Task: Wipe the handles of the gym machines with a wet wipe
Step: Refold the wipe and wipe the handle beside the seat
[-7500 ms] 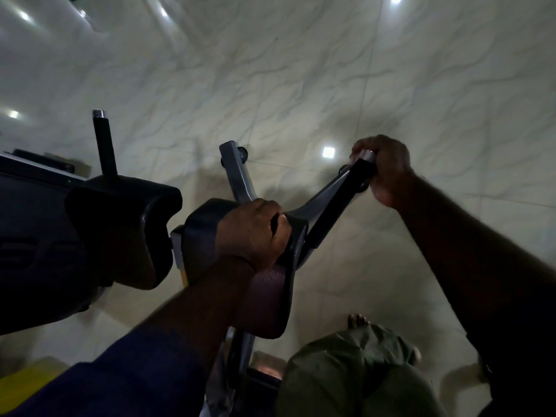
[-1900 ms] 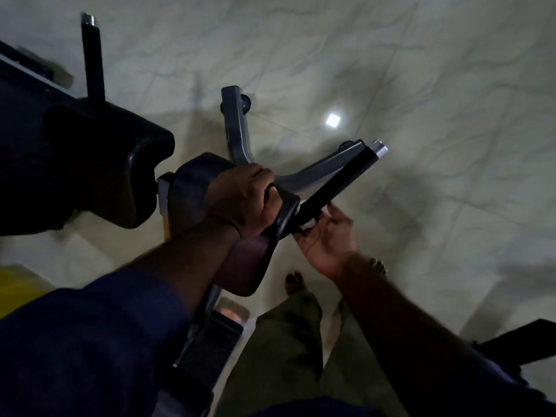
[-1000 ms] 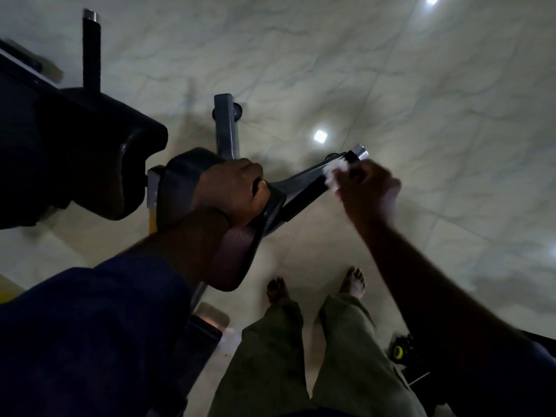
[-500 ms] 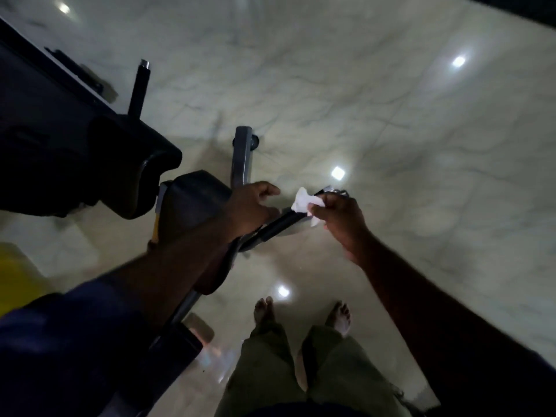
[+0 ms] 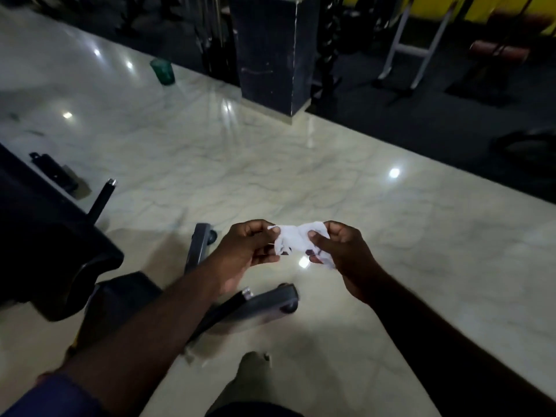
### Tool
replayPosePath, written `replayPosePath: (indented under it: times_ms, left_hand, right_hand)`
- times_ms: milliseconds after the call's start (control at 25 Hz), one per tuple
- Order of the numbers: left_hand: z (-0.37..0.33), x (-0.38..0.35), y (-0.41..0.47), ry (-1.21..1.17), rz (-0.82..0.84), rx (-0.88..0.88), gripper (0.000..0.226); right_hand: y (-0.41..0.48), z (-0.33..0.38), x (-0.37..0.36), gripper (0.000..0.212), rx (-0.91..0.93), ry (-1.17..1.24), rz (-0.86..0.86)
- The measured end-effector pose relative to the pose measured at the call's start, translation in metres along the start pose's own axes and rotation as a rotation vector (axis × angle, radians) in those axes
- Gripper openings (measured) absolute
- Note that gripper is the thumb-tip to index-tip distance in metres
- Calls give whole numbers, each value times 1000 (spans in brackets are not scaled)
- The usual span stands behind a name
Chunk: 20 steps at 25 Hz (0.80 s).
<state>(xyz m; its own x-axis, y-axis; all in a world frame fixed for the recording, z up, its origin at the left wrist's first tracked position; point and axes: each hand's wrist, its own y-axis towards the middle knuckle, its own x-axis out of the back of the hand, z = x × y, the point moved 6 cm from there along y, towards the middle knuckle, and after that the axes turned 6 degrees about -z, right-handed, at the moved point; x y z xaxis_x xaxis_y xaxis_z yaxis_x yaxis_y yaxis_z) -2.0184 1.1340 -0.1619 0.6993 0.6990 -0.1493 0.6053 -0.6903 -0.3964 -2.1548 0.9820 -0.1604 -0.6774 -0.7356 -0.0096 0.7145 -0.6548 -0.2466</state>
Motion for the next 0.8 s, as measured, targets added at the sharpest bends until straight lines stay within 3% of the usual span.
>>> replayPosePath:
  times_ms: [120,200,320,360,440,560,720,800]
  left_hand:
    - [-17,-19,41,-398,40,97,23]
    - [-30,-30,81,-526,32,111,35]
    - [-54,-41,144,-599,22,52,11]
    - [-63,-41,162,-594,12,36,12]
    - [-83,-42,198,-527,-11,21,17]
    - [-125,-47,245,-306,-45,-64,16]
    - [-170,-88,304,132,120,-170,24]
    - [-177,-103,332,219,129,-167,29]
  right_hand:
    - [38,18,22,25,-108,238,64]
    - [74,29,35,27,-148,288,49]
    - [130,42,59,30,-203,365,-15]
    - [147,50,66,30,-207,402,-18]
    - [185,73,83,30,-135,363,-8]
    - [241,114,91,26,-3,105,58]
    - [320,150,79,20,72,-55,252]
    - [366,160,76,18,95,-81,278]
